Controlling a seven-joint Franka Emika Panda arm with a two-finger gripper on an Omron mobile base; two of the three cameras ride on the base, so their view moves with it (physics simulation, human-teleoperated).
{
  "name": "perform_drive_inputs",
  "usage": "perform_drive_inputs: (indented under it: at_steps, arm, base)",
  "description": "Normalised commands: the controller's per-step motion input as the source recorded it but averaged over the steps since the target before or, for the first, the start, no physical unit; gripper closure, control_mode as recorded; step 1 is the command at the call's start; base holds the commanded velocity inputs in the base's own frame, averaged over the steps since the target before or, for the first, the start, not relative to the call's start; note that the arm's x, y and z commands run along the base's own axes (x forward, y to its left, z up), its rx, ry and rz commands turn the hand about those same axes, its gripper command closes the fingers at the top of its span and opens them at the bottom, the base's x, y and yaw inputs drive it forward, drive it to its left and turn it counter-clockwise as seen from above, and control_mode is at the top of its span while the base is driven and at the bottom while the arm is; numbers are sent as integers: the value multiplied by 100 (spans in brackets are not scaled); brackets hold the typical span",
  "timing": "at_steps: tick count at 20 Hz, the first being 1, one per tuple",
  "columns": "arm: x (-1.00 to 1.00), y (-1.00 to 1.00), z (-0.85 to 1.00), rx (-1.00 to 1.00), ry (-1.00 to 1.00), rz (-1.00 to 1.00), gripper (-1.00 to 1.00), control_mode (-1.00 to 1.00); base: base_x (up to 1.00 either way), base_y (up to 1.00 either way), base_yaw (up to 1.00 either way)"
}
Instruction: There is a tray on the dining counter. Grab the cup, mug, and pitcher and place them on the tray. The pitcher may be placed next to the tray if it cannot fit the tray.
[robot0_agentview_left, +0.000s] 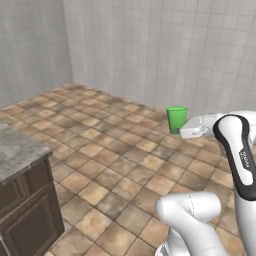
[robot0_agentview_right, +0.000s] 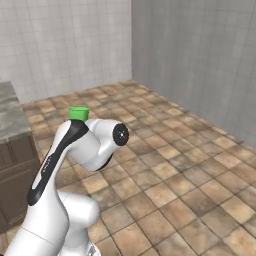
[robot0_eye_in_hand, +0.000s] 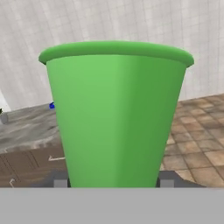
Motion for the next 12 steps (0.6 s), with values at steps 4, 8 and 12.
perform_drive_inputs:
  at_steps: [4,8,12]
  arm:
    - [0,0,0,0,0,0,100,100]
    - [0,0,0,0,0,0,100,100]
    - [0,0,0,0,0,0,100,100]
  base:
    - [94,-2,13]
    - [93,0,20]
    - [87,0,31]
